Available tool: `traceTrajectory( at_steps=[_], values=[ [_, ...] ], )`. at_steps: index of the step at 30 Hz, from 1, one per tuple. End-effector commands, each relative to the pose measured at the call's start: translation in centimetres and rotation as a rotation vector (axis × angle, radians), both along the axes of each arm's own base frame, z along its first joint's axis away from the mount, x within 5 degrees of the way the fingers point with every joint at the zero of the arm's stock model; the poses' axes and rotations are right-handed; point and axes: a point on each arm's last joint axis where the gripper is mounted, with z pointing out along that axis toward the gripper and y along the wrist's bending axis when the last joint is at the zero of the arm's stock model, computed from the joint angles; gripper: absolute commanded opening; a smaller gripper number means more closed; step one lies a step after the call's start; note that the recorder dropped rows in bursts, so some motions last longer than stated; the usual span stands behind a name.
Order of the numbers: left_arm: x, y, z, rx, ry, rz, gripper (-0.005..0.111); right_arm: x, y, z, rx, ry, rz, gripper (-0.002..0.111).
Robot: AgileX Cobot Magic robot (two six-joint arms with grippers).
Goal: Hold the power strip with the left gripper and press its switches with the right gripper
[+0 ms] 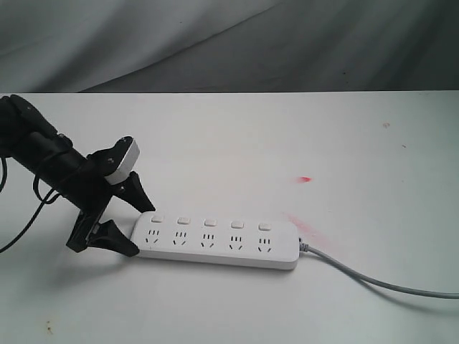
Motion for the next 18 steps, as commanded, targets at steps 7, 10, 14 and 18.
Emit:
traceTrajectory(
  at_steps=[7,10,14,18],
  values=[
    [0.07,-0.37,0.08,-0.016,0.001,-0.007,0.066,0.01,-0.05,0.02,0.001,-0.015,-0.009,0.000],
    [0.07,-0.37,0.08,-0.016,0.001,-0.007,0.057,0.01,-0.05,0.02,0.001,-0.015,-0.009,0.000],
    [0.07,-0.37,0.08,-0.016,0.001,-0.007,0.039,0.01,-0.05,0.02,0.001,-0.015,-0.009,0.000],
    [0.12,-0.35,0.06,-0.012,-0.003,-0.004,0.025,0.01,-0.05,0.02,0.001,-0.015,-0.009,0.000]
  ],
)
